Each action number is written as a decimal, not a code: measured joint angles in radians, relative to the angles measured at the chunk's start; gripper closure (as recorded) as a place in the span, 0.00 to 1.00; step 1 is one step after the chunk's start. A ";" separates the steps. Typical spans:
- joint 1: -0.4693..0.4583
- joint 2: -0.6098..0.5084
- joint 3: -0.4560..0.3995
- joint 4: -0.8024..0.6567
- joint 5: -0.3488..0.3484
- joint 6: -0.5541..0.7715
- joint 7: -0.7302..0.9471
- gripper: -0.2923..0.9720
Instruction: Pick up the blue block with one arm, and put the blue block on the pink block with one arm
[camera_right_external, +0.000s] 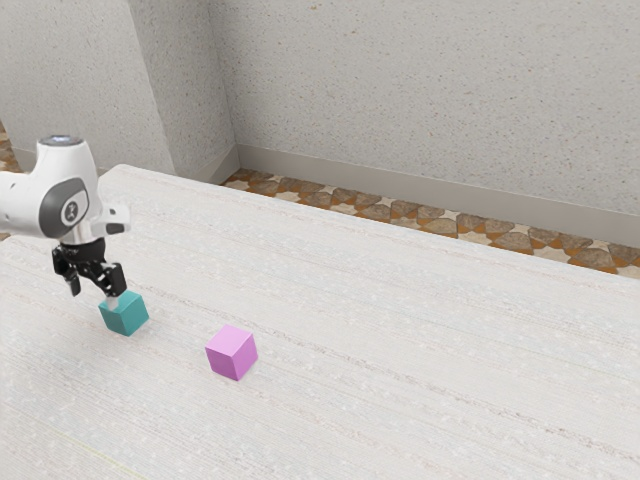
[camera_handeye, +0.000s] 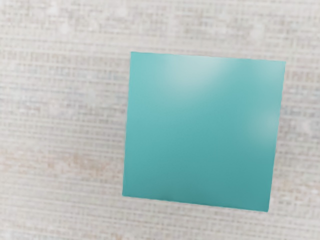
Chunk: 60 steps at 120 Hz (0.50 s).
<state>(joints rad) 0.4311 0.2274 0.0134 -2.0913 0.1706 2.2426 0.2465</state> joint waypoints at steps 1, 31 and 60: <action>0.000 0.004 0.000 0.001 -0.001 0.001 -0.001 0.23; 0.002 0.113 -0.006 0.091 -0.002 0.027 -0.021 0.23; 0.021 0.169 -0.015 0.127 -0.001 0.033 -0.036 0.30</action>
<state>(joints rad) 0.4524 0.3965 -0.0019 -1.9647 0.1700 2.2758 0.2109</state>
